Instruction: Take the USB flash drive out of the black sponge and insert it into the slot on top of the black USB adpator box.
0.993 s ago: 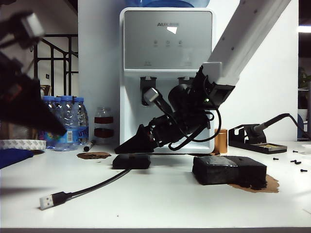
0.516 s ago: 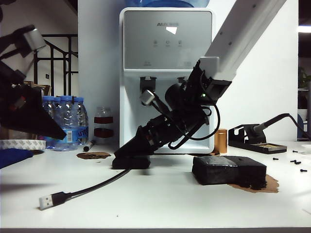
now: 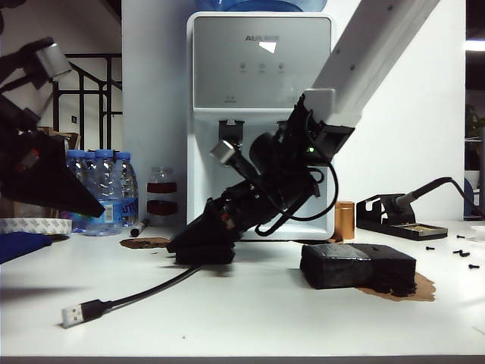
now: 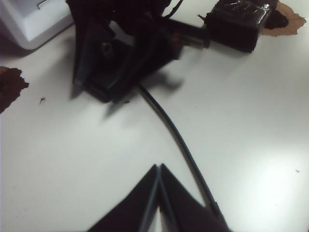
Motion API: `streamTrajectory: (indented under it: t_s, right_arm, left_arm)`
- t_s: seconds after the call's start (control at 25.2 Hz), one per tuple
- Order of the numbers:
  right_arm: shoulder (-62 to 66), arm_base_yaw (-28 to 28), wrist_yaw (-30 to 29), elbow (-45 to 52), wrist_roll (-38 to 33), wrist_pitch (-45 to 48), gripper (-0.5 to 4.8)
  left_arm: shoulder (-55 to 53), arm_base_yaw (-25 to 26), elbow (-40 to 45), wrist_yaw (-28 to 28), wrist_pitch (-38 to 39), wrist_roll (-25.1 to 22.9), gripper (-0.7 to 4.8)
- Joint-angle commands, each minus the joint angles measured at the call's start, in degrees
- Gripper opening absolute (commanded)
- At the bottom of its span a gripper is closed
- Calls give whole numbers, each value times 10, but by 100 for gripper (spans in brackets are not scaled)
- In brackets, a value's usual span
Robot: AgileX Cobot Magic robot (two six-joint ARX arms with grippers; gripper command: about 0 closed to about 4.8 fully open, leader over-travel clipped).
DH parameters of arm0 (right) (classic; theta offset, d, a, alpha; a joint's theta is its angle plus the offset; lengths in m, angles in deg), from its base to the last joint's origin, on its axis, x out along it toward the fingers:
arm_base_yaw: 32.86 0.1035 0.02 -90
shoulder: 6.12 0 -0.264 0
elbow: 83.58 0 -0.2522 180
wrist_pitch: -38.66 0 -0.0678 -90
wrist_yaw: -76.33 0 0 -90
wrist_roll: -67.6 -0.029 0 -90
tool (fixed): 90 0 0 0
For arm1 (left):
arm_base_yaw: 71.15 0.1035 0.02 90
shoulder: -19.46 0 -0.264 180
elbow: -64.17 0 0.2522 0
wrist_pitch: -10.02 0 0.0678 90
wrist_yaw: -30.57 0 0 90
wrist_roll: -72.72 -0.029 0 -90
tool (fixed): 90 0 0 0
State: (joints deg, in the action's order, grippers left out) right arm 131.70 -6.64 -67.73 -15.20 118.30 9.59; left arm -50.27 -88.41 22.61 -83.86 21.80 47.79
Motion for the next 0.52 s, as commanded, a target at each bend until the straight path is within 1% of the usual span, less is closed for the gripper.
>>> streamTrajectory:
  t_s: [0.04, 0.12, 0.4, 0.48, 0.52]
  right_arm:
    - [-22, -2, 12, 6, -14, -34, 365]
    - [-42, -3, 16, 6, -28, -35, 379]
    - [-122, -22, 16, 6, -31, -71, 380]
    - [-141, -26, 16, 6, -31, -91, 379]
    - [-149, -28, 16, 6, -32, -96, 379]
  left_arm:
    - [0, 0, 0, -4, -7, -2, -5]
    - [0, 0, 0, -4, -7, -2, -5]
    - [0, 0, 0, -3, -20, -2, -5]
    - [0, 0, 0, 2, -58, 2, -5]
    - [0, 0, 0, 15, -86, 15, -5]
